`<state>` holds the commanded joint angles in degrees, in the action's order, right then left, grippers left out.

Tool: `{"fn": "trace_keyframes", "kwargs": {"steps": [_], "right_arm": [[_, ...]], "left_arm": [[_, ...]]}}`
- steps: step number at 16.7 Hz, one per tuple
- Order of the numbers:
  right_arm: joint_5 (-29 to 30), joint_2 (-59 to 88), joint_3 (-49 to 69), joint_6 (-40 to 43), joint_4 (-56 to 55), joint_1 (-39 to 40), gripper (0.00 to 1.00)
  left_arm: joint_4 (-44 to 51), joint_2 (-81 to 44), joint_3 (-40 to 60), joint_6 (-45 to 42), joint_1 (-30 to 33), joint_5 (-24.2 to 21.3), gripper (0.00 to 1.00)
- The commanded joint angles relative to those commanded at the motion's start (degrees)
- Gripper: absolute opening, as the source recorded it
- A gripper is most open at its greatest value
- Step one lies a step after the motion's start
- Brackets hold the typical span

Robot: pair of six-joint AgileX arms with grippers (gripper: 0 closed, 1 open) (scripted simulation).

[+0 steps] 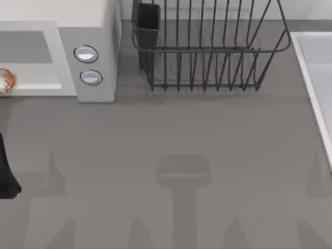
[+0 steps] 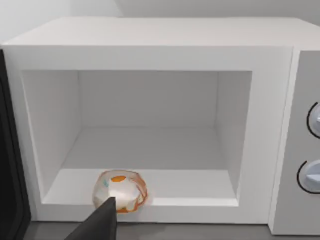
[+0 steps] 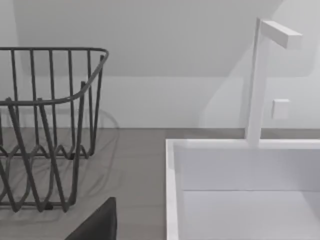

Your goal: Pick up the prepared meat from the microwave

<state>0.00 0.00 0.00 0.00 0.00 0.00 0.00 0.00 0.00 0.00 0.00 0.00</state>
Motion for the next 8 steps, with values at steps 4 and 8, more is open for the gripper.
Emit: {"fn": "trace_keyframes", "kwargs": {"steps": [4,8], "right_arm": [[0.00,0.00,0.00,0.00,0.00,0.00,1.00],[0.00,0.00,0.00,0.00,0.00,0.00,1.00]], "left_arm": [[0.00,0.00,0.00,0.00,0.00,0.00,1.00],[-0.30,-0.55,0.21,-0.02,-0.05,-0.06,1.00]]}}
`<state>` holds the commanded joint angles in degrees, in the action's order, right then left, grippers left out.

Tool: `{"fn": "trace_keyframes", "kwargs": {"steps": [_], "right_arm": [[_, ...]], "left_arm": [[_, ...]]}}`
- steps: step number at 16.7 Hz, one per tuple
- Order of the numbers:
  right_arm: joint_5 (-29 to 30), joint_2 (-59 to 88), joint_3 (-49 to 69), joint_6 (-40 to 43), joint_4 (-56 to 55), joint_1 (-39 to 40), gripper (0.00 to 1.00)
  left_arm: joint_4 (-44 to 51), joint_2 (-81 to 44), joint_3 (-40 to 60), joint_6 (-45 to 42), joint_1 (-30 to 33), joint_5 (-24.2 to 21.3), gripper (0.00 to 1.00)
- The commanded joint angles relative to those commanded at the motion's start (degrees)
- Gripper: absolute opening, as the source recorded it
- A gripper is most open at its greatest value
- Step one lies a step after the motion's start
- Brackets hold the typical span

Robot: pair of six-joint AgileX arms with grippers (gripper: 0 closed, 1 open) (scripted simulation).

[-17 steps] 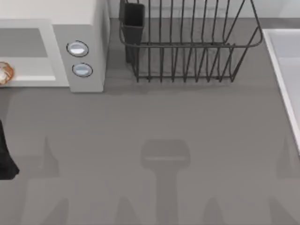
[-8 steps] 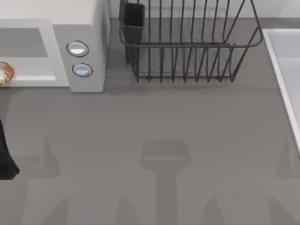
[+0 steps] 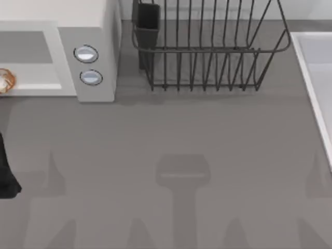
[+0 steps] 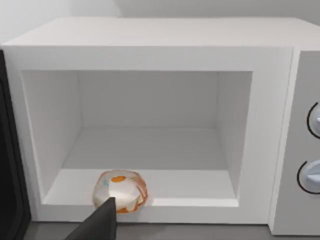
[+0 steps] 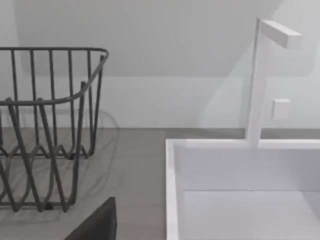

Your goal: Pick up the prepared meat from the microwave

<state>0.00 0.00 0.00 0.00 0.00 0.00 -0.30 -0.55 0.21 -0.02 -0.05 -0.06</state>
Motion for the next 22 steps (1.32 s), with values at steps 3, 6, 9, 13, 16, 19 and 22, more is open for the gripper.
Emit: {"fn": "trace_keyframes", "kwargs": {"steps": [3,6,9,13,16,19,22], "right_arm": [[0.00,0.00,0.00,0.00,0.00,0.00,1.00],[0.00,0.00,0.00,0.00,0.00,0.00,1.00],[0.00,0.00,0.00,0.00,0.00,0.00,1.00],[0.00,0.00,0.00,0.00,0.00,0.00,1.00],[0.00,0.00,0.00,0.00,0.00,0.00,1.00],[0.00,0.00,0.00,0.00,0.00,0.00,1.00],[0.00,0.00,0.00,0.00,0.00,0.00,1.00]], "left_arm": [[-2.72,-5.04,1.88,-0.22,-0.49,-0.55,1.00],[-7.92,-14.92,5.49,-0.63,-1.43,-1.61,1.00],[-14.89,-28.47,10.32,-1.19,-2.69,-3.04,1.00],[-25.95,-50.63,17.99,-2.08,-4.68,-5.29,1.00],[-34.86,-68.79,24.17,-2.79,-6.29,-7.11,1.00],[-43.78,-86.98,30.36,-3.50,-7.90,-8.93,1.00],[-52.22,-104.07,36.21,-4.18,-9.42,-10.65,1.00]]}}
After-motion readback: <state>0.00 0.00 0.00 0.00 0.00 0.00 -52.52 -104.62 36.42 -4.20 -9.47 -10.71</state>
